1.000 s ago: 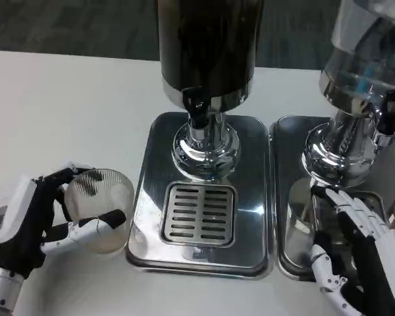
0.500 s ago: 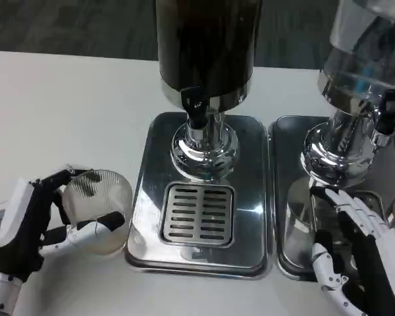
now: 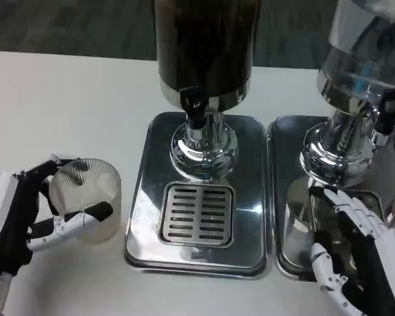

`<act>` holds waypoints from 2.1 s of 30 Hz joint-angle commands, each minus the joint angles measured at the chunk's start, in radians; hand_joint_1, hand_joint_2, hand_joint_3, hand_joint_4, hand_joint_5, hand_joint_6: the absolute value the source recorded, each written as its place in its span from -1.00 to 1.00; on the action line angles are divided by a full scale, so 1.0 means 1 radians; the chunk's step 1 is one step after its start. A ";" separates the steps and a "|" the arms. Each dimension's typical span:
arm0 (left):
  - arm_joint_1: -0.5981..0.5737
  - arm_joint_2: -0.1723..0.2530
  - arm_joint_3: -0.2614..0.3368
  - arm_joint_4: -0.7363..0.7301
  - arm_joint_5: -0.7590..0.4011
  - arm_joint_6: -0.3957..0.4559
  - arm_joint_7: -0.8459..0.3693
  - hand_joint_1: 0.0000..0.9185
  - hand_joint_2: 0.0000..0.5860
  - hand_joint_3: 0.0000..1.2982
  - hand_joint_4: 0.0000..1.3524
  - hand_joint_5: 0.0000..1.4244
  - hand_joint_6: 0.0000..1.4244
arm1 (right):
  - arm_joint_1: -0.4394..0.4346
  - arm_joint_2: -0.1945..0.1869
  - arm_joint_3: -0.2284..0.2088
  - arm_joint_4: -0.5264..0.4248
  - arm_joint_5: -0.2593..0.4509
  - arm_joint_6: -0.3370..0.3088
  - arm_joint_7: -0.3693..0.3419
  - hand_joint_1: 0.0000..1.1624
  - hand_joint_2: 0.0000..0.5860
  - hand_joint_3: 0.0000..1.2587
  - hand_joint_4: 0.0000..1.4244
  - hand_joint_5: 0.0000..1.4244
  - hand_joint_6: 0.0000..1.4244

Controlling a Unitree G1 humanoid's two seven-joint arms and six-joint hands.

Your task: Grasp the cup under the faucet to collect the drink, then remove the cup.

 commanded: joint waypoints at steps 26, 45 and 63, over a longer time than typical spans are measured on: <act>-0.005 -0.085 0.007 -0.200 -0.062 -0.001 -0.188 -0.30 -0.78 0.01 0.11 0.42 0.92 | 0.021 0.022 0.000 -0.016 0.001 -0.020 -0.016 -0.55 0.96 -0.70 -0.83 -0.86 -0.85; -0.049 -0.147 -0.013 -0.180 -0.051 0.010 -0.225 -0.28 -0.82 0.01 0.12 0.41 0.92 | 0.035 0.013 0.004 -0.087 -0.071 -0.023 -0.010 -0.51 0.94 -0.69 -0.83 -0.86 -0.84; -0.075 -0.180 -0.038 -0.161 -0.056 -0.002 -0.244 -0.29 -0.83 0.01 0.11 0.40 0.92 | 0.047 0.017 0.005 -0.108 -0.061 -0.019 0.001 -0.46 0.97 -0.67 -0.82 -0.86 -0.87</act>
